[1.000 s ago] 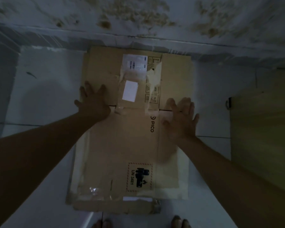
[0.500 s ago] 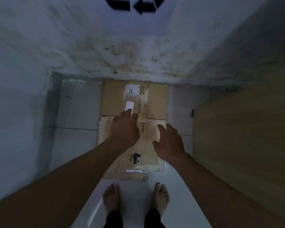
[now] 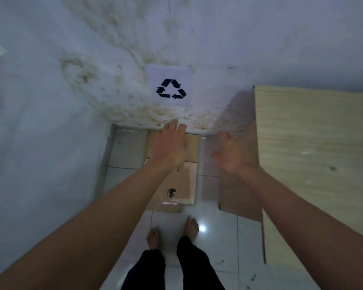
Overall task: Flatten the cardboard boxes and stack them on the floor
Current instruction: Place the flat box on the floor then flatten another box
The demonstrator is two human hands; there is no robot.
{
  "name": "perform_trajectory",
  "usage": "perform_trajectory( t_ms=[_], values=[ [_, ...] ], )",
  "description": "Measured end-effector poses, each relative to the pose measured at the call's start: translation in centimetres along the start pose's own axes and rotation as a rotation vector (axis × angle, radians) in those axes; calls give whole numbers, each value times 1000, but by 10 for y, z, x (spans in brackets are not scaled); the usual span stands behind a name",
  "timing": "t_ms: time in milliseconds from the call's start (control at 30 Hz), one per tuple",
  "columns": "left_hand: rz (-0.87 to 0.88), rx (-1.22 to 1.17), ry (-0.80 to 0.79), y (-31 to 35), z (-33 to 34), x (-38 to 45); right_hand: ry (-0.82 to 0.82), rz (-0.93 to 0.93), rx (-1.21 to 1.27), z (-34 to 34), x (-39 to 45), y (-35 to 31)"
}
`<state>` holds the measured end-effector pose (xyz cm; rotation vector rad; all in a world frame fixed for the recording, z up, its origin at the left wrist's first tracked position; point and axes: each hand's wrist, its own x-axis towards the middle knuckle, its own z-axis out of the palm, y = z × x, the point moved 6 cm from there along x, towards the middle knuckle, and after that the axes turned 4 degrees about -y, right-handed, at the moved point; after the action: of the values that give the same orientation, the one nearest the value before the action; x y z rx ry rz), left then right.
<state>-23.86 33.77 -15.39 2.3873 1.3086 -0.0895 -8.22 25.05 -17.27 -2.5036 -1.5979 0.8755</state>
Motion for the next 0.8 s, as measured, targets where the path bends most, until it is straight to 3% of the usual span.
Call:
perform_trajectory(
  t_ms=[300, 533, 800],
  values=[
    [162, 162, 208, 103, -115, -100, 213, -77, -3, -117, -136, -2],
    [230, 206, 191, 184, -128, -193, 351, -42, -132, -158, -270, 28],
    [332, 270, 214, 317, -130, -236, 466, 26, -126, -222, -365, 132]
  ],
)
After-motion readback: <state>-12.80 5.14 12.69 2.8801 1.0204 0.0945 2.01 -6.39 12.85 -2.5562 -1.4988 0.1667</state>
